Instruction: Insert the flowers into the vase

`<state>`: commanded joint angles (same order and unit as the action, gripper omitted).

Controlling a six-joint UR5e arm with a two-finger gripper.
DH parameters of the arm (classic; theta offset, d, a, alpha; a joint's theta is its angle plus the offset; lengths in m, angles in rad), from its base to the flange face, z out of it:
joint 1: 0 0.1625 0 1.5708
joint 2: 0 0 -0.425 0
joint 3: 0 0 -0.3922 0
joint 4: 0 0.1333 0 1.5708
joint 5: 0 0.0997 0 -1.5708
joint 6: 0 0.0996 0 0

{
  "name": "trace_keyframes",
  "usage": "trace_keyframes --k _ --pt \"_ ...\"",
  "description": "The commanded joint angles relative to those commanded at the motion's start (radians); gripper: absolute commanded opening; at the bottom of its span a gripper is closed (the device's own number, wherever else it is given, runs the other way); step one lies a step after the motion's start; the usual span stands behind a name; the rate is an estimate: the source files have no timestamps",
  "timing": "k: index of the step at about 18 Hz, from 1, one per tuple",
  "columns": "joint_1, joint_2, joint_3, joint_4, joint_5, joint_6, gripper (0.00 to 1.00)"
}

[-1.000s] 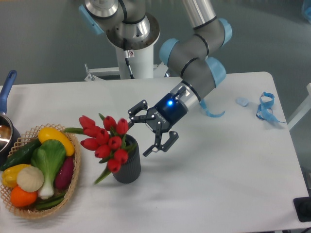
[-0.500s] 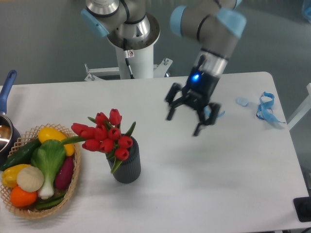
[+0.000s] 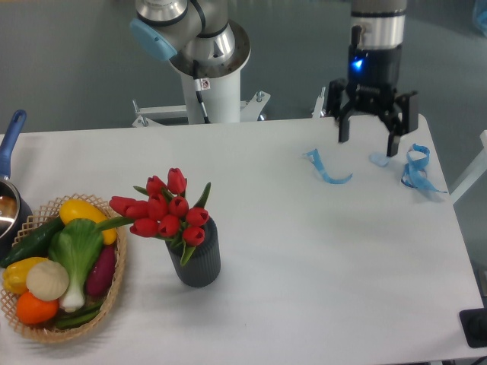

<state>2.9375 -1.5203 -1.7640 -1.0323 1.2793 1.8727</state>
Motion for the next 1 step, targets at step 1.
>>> trace_keyframes --k 1 --pt "0.005 0.008 -0.009 -0.002 0.000 0.003 1.00"
